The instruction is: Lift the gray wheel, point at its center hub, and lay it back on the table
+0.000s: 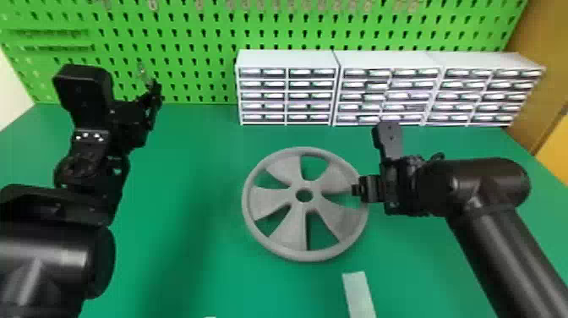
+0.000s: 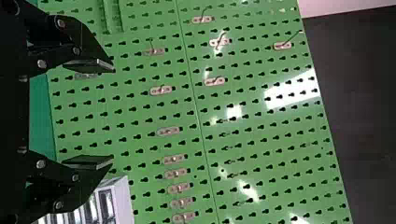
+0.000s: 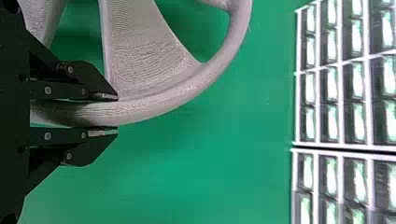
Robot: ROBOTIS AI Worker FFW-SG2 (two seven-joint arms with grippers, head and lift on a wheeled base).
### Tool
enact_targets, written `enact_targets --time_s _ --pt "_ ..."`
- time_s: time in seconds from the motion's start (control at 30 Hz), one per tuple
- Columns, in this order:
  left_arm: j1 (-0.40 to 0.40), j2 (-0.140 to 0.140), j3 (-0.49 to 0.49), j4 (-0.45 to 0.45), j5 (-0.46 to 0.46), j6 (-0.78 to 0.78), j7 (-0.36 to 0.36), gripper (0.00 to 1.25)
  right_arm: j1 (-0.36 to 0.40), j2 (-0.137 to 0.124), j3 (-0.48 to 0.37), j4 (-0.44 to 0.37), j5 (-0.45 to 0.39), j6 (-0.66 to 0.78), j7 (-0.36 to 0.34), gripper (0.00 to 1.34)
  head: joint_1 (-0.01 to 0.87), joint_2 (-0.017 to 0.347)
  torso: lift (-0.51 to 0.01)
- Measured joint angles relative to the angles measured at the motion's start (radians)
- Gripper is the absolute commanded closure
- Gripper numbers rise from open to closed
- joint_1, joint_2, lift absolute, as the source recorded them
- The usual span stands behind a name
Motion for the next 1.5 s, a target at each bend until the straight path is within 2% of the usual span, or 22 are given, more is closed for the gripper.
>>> enact_targets --time_s 0.17,0.37,0.5,0.83,1.5 --pt "0.005 0.000 -0.001 0.000 0.006 0.000 0.002 0.55 0.012 0.007 -0.020 -0.023 0.028 -0.058 0.000 1.22 0.692 0.048 -0.096" --pt "0.009 -0.002 -0.005 0.000 0.015 0.000 0.007 0.55 0.035 0.017 -0.038 -0.045 0.050 -0.195 0.021 1.25 0.692 0.048 -0.096" --pt "0.014 -0.008 -0.006 0.000 0.016 0.000 0.009 0.55 0.042 0.025 -0.037 -0.049 0.077 -0.287 0.050 1.25 0.692 0.048 -0.096" --pt "0.021 -0.026 -0.006 0.000 0.010 0.000 0.009 0.55 0.050 0.037 -0.023 -0.050 0.112 -0.462 0.060 1.25 0.692 0.048 -0.096" --pt "0.024 -0.045 -0.016 0.000 0.003 0.000 0.008 0.55 0.051 0.056 0.006 0.039 0.151 -0.838 0.070 1.25 0.692 0.048 -0.096"
